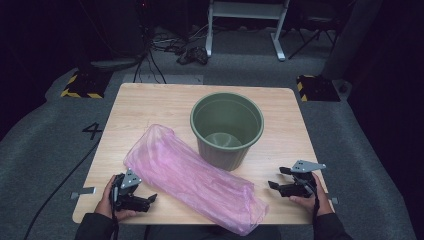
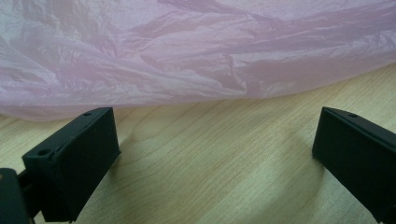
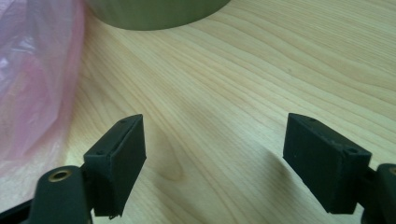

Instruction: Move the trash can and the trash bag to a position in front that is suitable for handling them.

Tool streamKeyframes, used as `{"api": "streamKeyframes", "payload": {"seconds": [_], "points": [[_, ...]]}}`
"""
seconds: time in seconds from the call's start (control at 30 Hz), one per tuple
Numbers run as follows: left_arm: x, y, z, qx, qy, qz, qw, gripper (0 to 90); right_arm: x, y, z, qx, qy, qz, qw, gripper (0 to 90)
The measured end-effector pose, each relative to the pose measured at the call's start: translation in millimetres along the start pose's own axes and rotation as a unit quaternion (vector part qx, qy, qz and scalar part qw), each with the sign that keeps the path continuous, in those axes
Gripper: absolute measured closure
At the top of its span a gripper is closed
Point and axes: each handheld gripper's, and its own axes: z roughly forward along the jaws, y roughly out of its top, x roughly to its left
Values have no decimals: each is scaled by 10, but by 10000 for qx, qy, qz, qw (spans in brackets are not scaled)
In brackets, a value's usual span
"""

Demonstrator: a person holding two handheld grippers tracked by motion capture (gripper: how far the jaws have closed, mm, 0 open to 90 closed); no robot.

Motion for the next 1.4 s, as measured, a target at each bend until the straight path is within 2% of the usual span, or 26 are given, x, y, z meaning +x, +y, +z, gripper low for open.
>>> {"api": "streamKeyframes", "payload": {"seconds": [0.13, 0.2, 0.33, 0.4, 0.43, 0.47, 0.53, 0.57, 0.63, 0.67, 0.77, 0.9, 1.03, 1.1, 1.17, 1.3, 1.4], "points": [[-8, -5, -2, -22, 17, -12, 10000, 3, -14, 6, -15, -39, -38, -13, 10000, 217], [-21, -10, -11, -41, 70, 36, 10000, 3, -3, 36, -47, -146, -43, 4, 9999, 219], [-37, -18, -24, -30, 36, 89, 9999, 9, 23, 105, -107, -328, -26, -5, 9995, 220], [-51, -23, -35, -72, 1, 128, 9999, 57, 29, 129, -126, -380, -32, -2, 9993, 220], [-68, -24, -47, -99, -63, 117, 9999, 127, 41, 179, -174, -505, 36, -9, 9987, 220], [-76, -20, -59, -144, -125, 190, 9996, 196, 50, 206, -198, -559, 26, -32, 9984, 221], [-123, 3, -64, -144, -40, 268, 9995, 188, 60, 233, -223, -612, 25, -55, 9981, 223], [-153, 16, -73, -186, -48, 279, 9994, 167, 75, 288, -262, -728, 90, -61, 9973, 227], [-208, 47, -100, -303, -154, 397, 9986, 186, 82, 316, -277, -754, 94, -76, 9971, 227], [-237, 64, -112, -367, -157, 421, 9983, 155, 101, 370, -299, -790, 80, -143, 9967, 232], [-317, 117, -146, -506, -282, 532, 9969, 161, 120, 437, -305, -799, 53, -213, 9966, 239], [-350, 145, -163, -511, -299, 608, 9964, 162, 139, 479, -292, -789, 27, -295, 9964, 244], [-322, 161, -233, -675, -292, 542, 9958, 160, 184, 503, -269, -676, -49, -447, 9967, 247], [-292, 176, -285, -843, -272, 405, 9952, 159, 210, 518, -268, -642, -75, -514, 9966, 249], [-288, 185, -293, -865, -270, 406, 9951, 159, 218, 535, -277, -641, -88, -554, 9964, 251], [-328, 251, -267, -958, -362, 417, 9939, 159, 242, 584, -315, -706, -54, -602, 9957, 253], [-401, 317, -188, -926, -466, 538, 9932, 160, 309, 693, -372, -717, -51, -762, 9945, 254]]}}
